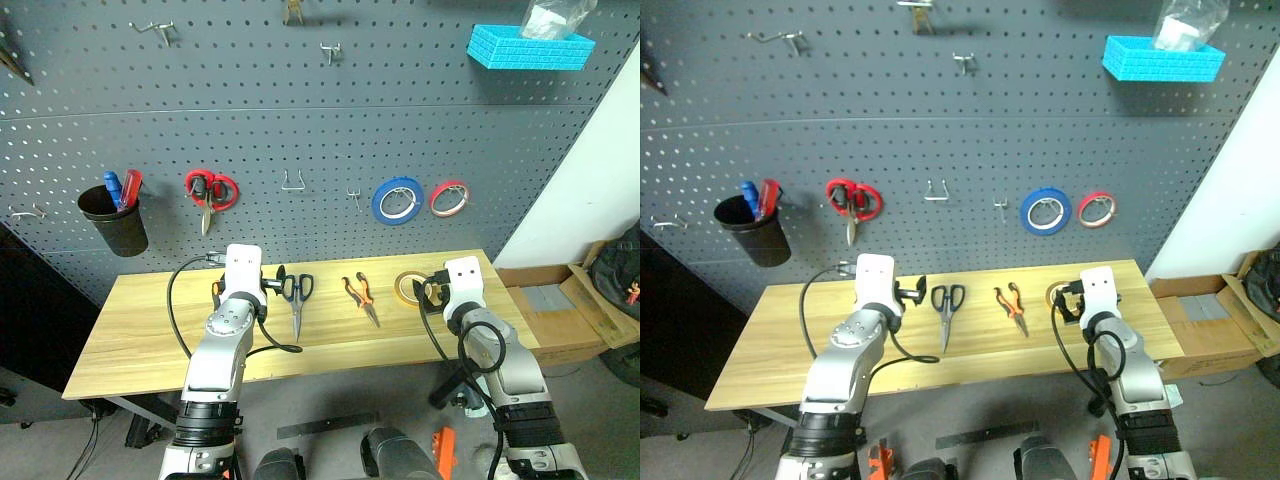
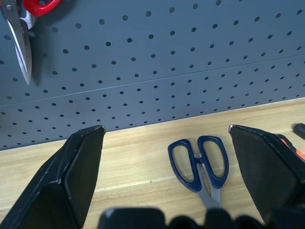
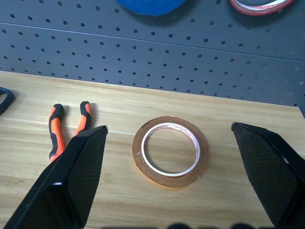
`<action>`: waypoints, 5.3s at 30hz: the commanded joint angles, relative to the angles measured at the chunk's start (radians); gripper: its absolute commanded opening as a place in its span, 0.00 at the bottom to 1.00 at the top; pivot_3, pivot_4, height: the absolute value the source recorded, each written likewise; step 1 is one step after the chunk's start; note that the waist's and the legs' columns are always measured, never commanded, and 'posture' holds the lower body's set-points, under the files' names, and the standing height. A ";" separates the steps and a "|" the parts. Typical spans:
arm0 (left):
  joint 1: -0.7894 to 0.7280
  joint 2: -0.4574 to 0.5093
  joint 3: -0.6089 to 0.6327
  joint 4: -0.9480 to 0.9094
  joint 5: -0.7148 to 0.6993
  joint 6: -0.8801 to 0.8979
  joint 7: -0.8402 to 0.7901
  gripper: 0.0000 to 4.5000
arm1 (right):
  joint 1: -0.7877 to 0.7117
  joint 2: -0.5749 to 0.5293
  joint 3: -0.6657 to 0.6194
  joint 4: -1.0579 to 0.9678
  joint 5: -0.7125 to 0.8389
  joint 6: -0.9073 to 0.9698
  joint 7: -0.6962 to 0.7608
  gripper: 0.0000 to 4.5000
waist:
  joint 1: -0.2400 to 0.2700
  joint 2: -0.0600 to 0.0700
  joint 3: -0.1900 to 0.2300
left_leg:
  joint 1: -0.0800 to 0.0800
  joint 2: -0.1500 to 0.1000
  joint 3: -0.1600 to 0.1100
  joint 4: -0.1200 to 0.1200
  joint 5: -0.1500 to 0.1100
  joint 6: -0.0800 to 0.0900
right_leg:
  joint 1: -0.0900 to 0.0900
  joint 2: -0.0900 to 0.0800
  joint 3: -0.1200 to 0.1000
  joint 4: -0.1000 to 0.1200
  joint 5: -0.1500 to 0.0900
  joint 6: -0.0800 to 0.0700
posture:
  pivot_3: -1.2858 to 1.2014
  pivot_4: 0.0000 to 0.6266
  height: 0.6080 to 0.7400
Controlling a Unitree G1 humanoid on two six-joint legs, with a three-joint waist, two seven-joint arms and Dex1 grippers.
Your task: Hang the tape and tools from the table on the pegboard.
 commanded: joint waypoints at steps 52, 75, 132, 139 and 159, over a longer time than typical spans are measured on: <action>-0.398 0.050 -0.395 0.346 -0.071 -0.054 -0.593 1.00 | -0.398 -0.092 0.084 0.530 0.012 -0.157 0.364 1.00 | 0.005 0.001 0.154 | -0.004 0.000 0.000 0.001 -0.002 0.005 | -0.004 0.004 0.001 0.003 0.000 0.002 | 0.49 0.51 1.00; -0.483 0.030 -0.407 0.448 0.007 -0.141 -0.679 1.00 | -0.628 -0.039 -0.066 1.014 0.050 -0.129 0.264 1.00 | 0.029 0.000 0.228 | -0.026 -0.003 -0.005 0.017 -0.007 0.004 | -0.023 -0.007 0.000 0.015 -0.002 0.011 | 0.50 0.57 1.00; -0.321 0.152 0.124 -0.333 -0.470 0.423 -0.397 1.00 | -0.534 0.086 0.146 0.615 -0.017 -0.698 0.345 0.06 | 0.029 -0.015 0.063 | -0.015 -0.001 -0.012 0.017 0.002 -0.007 | -0.008 -0.002 -0.008 0.014 0.006 0.002 | 0.52 0.07 1.00; -0.326 0.161 0.096 -0.309 -0.477 0.398 -0.395 1.00 | -0.635 0.073 0.093 0.766 0.011 -0.648 0.378 0.06 | 0.028 -0.014 0.059 | -0.015 0.000 -0.012 0.018 0.002 -0.007 | -0.008 -0.002 -0.008 0.015 0.006 0.002 | 0.52 0.06 1.00; -0.167 0.133 0.030 -0.364 -0.468 0.360 -0.332 1.00 | -0.264 0.040 0.143 0.212 -0.016 -0.155 0.312 0.99 | 0.026 -0.006 0.046 | -0.012 0.000 -0.007 0.017 0.002 -0.006 | -0.008 -0.001 -0.003 0.017 0.003 0.006 | 0.51 0.19 1.00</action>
